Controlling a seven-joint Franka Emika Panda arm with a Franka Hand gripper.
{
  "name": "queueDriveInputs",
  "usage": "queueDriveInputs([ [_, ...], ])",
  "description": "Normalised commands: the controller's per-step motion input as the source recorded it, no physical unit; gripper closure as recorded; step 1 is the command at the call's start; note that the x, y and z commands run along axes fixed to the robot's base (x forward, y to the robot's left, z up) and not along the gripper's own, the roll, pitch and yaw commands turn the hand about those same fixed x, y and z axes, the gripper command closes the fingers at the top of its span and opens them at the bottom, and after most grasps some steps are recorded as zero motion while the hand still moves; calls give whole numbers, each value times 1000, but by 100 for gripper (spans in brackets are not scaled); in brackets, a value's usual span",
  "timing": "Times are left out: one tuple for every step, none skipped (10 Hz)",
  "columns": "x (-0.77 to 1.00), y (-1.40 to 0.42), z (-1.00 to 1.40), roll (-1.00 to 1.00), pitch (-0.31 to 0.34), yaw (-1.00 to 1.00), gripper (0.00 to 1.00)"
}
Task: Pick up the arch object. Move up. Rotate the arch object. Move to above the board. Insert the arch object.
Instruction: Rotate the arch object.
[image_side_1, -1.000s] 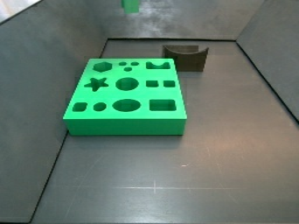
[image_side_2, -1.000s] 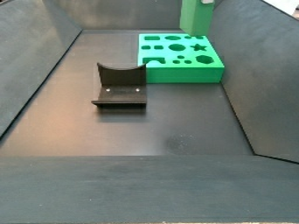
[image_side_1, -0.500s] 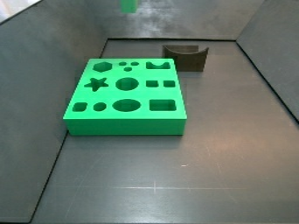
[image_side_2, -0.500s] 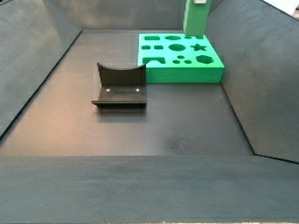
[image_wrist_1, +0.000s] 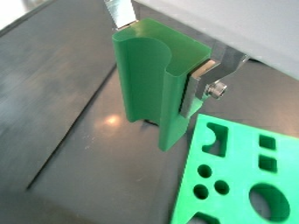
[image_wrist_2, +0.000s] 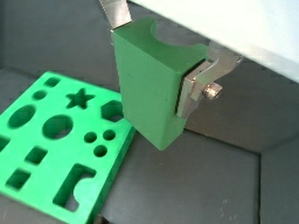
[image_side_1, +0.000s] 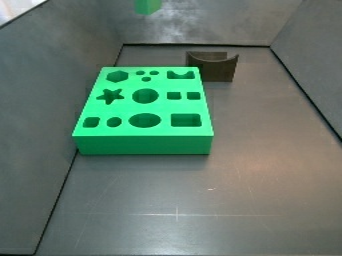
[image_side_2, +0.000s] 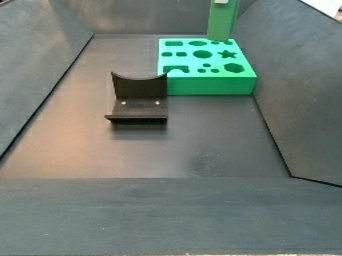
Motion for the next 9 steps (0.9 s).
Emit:
queueDriveInputs([
  [18, 7, -5, -39, -1, -1000, 100],
  [18, 7, -5, -45, -1, -1000, 100],
  [18, 7, -5, -52, -2, -1000, 100],
  [18, 7, -5, -66, -2, -1000, 100],
  [18, 8, -5, -81, -3, -1000, 100],
  [18, 8, -5, -83, -3, -762, 100],
  [0, 0, 0, -29, -1, -1000, 100],
  [0, 0, 0, -30, -1, -1000, 100],
  [0, 1, 0, -34, -1, -1000, 100],
])
